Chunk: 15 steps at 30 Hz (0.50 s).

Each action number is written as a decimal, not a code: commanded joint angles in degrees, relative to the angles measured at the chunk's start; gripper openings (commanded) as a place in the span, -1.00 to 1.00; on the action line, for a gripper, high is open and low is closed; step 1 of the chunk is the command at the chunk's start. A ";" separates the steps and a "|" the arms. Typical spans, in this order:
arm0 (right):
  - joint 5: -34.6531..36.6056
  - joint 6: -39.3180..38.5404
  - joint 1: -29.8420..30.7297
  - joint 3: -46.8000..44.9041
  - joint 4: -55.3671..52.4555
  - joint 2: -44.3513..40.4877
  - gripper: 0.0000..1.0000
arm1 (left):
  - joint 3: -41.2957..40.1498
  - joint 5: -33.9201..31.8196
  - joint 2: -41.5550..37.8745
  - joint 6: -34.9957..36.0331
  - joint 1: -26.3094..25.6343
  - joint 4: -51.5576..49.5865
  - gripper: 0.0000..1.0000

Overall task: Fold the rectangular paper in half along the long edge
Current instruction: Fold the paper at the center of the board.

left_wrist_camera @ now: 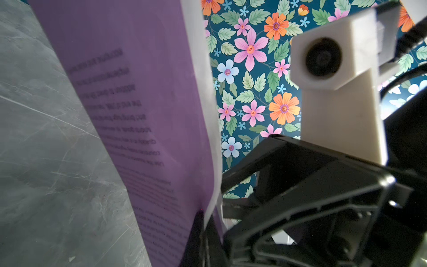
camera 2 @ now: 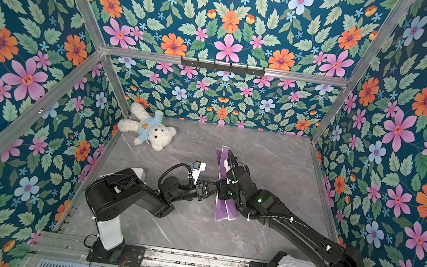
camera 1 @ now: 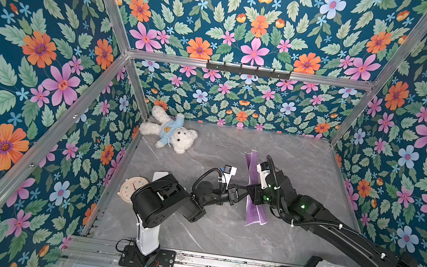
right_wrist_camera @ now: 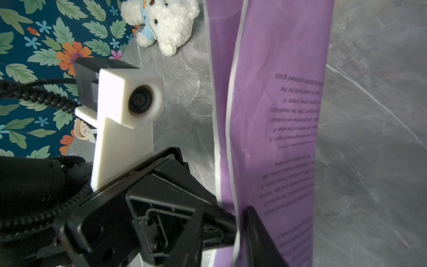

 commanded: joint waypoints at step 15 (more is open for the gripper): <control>1.89 -0.50 2.26 1.97 -1.46 2.35 -0.70 | 0.42 1.73 -0.66 0.12 -0.33 8.15 -1.00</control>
